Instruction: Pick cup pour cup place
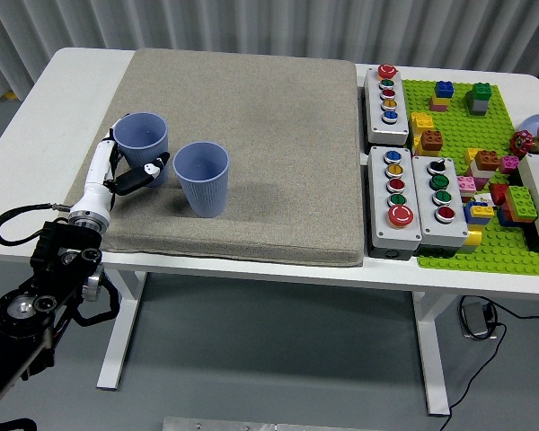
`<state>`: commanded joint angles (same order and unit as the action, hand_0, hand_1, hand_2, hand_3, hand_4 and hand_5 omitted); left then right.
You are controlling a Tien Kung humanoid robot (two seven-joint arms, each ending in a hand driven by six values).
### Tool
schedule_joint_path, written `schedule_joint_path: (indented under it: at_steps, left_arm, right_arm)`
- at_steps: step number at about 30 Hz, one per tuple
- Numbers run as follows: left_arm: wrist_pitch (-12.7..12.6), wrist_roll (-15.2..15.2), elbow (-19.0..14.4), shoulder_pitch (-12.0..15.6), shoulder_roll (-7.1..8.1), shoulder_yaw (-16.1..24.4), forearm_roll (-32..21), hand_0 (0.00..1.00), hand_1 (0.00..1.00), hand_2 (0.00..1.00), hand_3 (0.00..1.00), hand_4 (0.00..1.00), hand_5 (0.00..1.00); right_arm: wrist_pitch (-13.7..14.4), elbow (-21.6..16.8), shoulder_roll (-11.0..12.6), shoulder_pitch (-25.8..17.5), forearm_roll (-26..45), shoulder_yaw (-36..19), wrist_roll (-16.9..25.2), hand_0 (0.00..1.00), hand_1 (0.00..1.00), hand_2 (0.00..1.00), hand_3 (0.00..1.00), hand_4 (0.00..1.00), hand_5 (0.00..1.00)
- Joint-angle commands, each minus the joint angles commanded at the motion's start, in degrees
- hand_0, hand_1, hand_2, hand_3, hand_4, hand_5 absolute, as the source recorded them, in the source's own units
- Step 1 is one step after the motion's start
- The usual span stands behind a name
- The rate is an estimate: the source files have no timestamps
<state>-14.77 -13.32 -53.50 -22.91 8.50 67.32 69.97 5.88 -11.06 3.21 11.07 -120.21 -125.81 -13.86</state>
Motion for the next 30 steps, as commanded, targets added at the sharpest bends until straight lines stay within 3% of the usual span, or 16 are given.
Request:
schedule_joint_path:
  at_steps: [1,6,7,12,13,18,19,24,25,30]
  left_arm:
    - [-0.02,0.01,0.03,-0.03,-0.01,-0.02,0.03,0.859,0.852,0.993,0.998,0.807,0.212]
    - [-0.49,0.25,0.0,-0.32,-0.1,-0.2,0.54,0.859,0.852,0.993,0.998,0.807,0.212]
    - [-0.76,0.27,-0.02,-0.37,-0.13,-0.23,0.66,0.779,0.754,0.903,0.943,0.798,0.213]
    - [-1.36,1.21,0.41,-0.68,-0.34,-0.43,1.13,0.779,0.754,0.903,0.943,0.798,0.213]
    - [-2.03,1.15,0.47,-0.68,-0.41,-0.55,1.04,0.712,0.666,0.765,0.771,0.793,0.216]
    - [-3.54,1.32,0.64,-0.74,-0.61,-0.67,0.61,0.712,0.666,0.765,0.771,0.793,0.216]
    - [-3.65,1.33,0.63,-0.75,-0.63,-0.74,0.68,0.611,0.589,0.65,0.612,0.781,0.214]
    - [-3.95,1.25,0.65,-0.69,-0.8,-0.85,0.61,0.611,0.589,0.65,0.612,0.781,0.214]
    - [-4.01,1.25,0.68,-0.71,-0.82,-0.87,0.62,0.575,0.521,0.585,0.591,0.764,0.203]
    - [-4.39,1.2,0.77,-0.77,-0.83,-0.99,0.64,0.575,0.521,0.585,0.591,0.764,0.203]
  right_arm:
    - [0.0,0.0,0.0,0.01,0.0,0.0,0.0,0.685,0.636,0.579,0.582,0.002,0.186]
    - [0.02,0.01,0.01,0.2,0.08,-0.01,0.01,0.685,0.636,0.579,0.582,0.002,0.186]
    - [0.03,0.03,0.02,0.23,0.15,0.02,0.03,0.685,0.636,0.579,0.582,0.002,0.189]
    - [0.04,0.03,0.04,0.32,0.29,0.12,0.03,0.685,0.636,0.579,0.582,0.002,0.189]
    - [0.04,0.04,0.04,0.32,0.28,0.15,0.03,0.685,0.636,0.579,0.582,0.002,0.186]
    - [0.06,0.03,0.01,0.32,0.31,0.15,0.0,0.685,0.636,0.579,0.582,0.002,0.186]
    - [0.06,0.04,0.01,0.33,0.3,0.14,0.0,0.685,0.636,0.579,0.582,0.002,0.187]
    - [0.08,0.04,0.01,0.32,0.3,0.12,0.03,0.685,0.636,0.579,0.582,0.002,0.187]
    - [0.08,0.04,0.0,0.34,0.27,0.11,0.03,0.685,0.636,0.579,0.581,0.002,0.187]
    - [0.11,0.06,0.02,0.43,0.48,0.24,0.05,0.685,0.636,0.579,0.581,0.002,0.187]
